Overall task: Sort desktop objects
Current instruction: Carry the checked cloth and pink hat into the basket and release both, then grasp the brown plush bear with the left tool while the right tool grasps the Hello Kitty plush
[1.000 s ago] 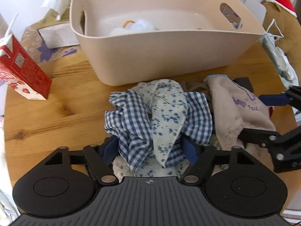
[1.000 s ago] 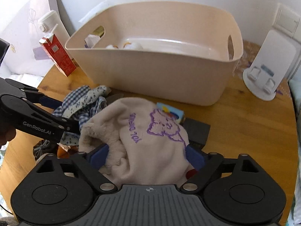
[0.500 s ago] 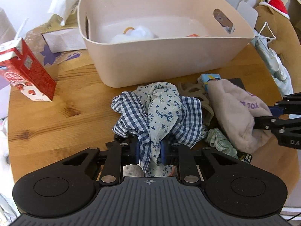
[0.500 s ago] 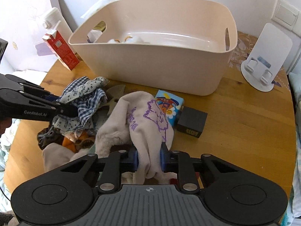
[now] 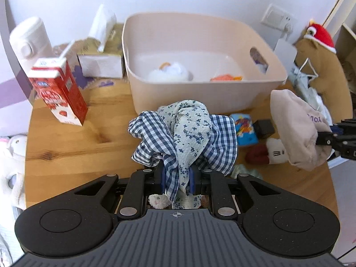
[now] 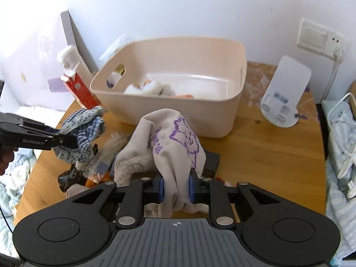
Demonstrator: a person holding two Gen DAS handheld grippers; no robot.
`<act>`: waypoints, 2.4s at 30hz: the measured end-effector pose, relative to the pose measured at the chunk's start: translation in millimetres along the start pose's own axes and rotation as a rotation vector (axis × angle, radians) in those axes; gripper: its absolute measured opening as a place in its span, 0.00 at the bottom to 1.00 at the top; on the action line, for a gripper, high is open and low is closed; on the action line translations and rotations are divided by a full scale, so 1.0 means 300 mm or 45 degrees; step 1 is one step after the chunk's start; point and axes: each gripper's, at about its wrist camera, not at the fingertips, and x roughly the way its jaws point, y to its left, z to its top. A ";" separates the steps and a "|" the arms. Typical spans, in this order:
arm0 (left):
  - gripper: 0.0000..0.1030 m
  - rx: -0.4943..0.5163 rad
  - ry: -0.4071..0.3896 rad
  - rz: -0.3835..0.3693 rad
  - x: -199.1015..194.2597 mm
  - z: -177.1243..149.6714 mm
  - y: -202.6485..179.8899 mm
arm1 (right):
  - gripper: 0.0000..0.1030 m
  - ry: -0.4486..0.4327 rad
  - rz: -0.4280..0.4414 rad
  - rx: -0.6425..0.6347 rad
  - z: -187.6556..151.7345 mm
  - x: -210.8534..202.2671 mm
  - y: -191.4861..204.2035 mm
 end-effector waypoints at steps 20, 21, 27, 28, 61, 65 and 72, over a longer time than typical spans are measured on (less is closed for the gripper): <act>0.18 0.078 -0.193 -0.067 -0.131 0.218 0.010 | 0.18 -0.246 -0.083 0.014 0.234 -0.085 -0.098; 0.18 0.086 -0.211 -0.062 -0.133 0.234 0.007 | 0.18 -0.249 -0.081 0.016 0.246 -0.078 -0.100; 0.18 0.118 -0.250 -0.065 -0.104 0.334 -0.018 | 0.19 -0.235 -0.109 0.009 0.318 -0.012 -0.096; 0.18 0.134 -0.245 -0.064 -0.090 0.347 -0.025 | 0.19 -0.229 -0.113 -0.001 0.328 0.001 -0.091; 0.75 0.216 -0.046 0.049 0.111 0.305 -0.098 | 1.00 -0.277 -0.241 -0.067 0.298 0.152 -0.018; 0.76 0.244 -0.069 0.031 0.055 0.265 -0.060 | 1.00 -0.329 -0.207 -0.108 0.256 0.085 -0.016; 0.79 0.292 -0.018 0.022 0.001 0.155 0.032 | 1.00 -0.235 -0.162 -0.199 0.143 0.044 -0.024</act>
